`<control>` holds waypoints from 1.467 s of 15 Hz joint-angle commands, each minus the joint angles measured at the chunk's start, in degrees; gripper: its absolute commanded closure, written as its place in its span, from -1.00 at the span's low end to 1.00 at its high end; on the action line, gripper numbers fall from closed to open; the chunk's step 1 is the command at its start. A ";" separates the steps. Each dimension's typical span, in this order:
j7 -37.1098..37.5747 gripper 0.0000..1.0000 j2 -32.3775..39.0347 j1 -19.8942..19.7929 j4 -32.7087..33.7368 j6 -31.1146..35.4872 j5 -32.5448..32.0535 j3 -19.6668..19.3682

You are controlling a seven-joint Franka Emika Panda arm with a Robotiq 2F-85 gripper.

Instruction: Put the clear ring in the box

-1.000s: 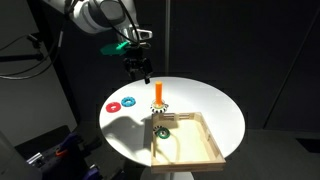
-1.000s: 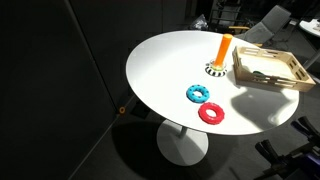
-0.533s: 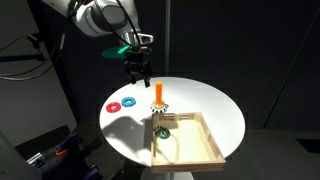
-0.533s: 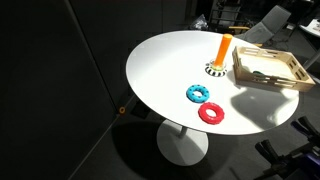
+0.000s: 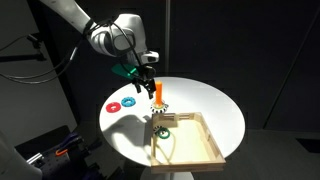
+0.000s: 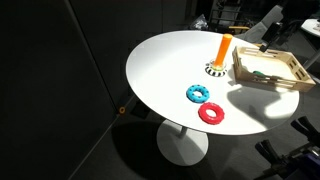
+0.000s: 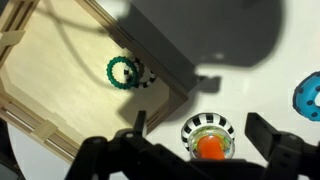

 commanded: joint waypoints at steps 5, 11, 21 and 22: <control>-3.96 -1.00 6.47 -0.13 2.05 9.79 8.36 0.93; -2.11 -1.00 6.33 0.27 0.97 9.27 6.99 0.65; -2.94 -1.00 13.56 -0.24 2.84 16.17 9.79 1.75; -3.11 -1.00 14.82 -0.35 3.15 17.51 10.27 2.15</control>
